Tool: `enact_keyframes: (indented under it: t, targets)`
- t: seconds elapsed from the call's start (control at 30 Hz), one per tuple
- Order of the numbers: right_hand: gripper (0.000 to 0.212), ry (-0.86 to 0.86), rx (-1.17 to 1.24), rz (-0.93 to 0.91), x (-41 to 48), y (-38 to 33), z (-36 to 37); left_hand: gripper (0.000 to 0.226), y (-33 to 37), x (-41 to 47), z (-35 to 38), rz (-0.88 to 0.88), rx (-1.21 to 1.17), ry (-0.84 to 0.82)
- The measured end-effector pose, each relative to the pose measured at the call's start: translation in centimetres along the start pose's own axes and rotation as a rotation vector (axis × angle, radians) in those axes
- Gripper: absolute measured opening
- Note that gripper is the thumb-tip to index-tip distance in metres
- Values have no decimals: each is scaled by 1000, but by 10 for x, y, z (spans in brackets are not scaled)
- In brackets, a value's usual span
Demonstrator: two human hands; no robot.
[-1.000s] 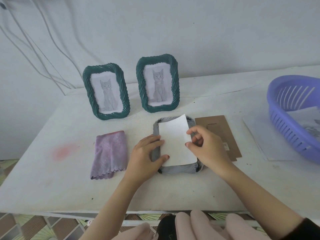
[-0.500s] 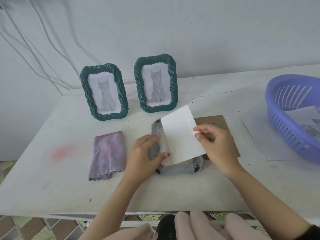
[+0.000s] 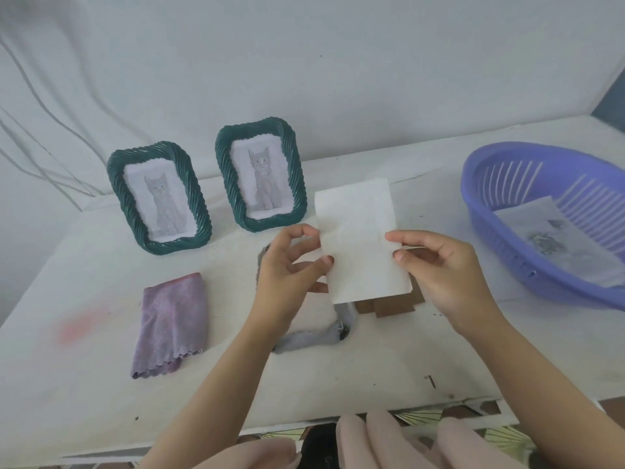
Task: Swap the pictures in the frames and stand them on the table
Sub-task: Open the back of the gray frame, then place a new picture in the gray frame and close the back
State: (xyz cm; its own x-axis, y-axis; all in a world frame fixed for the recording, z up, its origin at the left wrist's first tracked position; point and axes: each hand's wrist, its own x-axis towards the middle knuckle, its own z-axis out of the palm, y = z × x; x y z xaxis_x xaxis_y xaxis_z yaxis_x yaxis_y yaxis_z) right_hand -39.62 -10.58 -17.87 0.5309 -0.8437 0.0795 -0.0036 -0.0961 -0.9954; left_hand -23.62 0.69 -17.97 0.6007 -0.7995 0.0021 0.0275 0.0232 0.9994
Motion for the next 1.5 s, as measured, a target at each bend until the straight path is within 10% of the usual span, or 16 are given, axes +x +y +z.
enact_keyframes:
  t: [0.47, 0.6, 0.87, 1.5]
  targets:
    - [27, 110, -1215, -251, -11, -19, -119, 30, -15, 16, 77, -92, 16, 18]
    - [32, -137, -1011, -10, -8, -31, -142, 28, -23, 18, 98, -146, 70, 41]
    - [23, -12, -743, -119, 18, -58, -171, 35, -36, 28, 143, -250, 135, -61]
    - [22, -215, -757, -69, 16, -29, -151, 39, -42, 35, 182, -320, 300, -142]
